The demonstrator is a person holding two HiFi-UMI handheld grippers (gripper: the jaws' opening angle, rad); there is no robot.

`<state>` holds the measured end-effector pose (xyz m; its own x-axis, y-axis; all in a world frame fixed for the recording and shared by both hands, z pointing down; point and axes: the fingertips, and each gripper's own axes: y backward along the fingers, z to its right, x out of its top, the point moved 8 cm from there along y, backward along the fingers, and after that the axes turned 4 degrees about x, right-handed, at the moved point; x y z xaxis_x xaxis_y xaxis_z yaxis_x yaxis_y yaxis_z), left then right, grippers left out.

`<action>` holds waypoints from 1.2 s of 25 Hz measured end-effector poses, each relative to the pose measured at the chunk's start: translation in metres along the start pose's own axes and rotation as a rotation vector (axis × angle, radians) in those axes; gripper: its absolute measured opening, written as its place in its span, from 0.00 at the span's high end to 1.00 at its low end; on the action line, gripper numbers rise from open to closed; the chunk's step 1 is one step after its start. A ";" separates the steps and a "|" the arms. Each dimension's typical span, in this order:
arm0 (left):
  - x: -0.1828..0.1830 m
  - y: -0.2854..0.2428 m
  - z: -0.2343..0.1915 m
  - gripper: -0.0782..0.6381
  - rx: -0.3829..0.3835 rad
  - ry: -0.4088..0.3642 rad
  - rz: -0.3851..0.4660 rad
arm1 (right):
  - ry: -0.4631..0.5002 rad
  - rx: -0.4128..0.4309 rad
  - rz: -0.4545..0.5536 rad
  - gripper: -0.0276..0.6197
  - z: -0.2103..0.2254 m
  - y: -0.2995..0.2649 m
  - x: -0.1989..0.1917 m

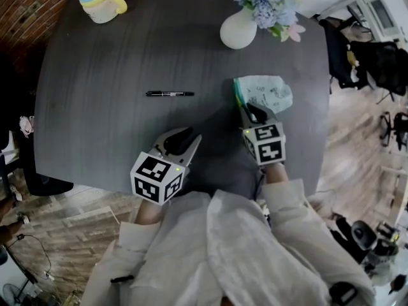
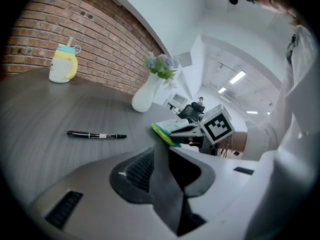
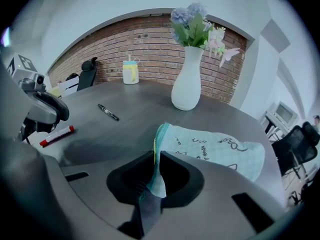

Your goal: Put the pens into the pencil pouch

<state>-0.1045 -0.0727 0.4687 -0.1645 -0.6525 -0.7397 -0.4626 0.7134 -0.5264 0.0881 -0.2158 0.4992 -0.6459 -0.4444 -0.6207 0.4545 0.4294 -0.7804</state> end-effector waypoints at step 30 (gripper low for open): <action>-0.016 0.064 -0.003 0.76 0.087 -0.075 -0.008 | -0.617 0.659 0.550 0.93 -0.073 0.105 0.043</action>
<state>-0.1336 -0.0178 0.4479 -0.0939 -0.6399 -0.7627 -0.3853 0.7298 -0.5648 0.0632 -0.1323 0.3955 0.0892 -0.7204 -0.6878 0.9525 0.2635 -0.1525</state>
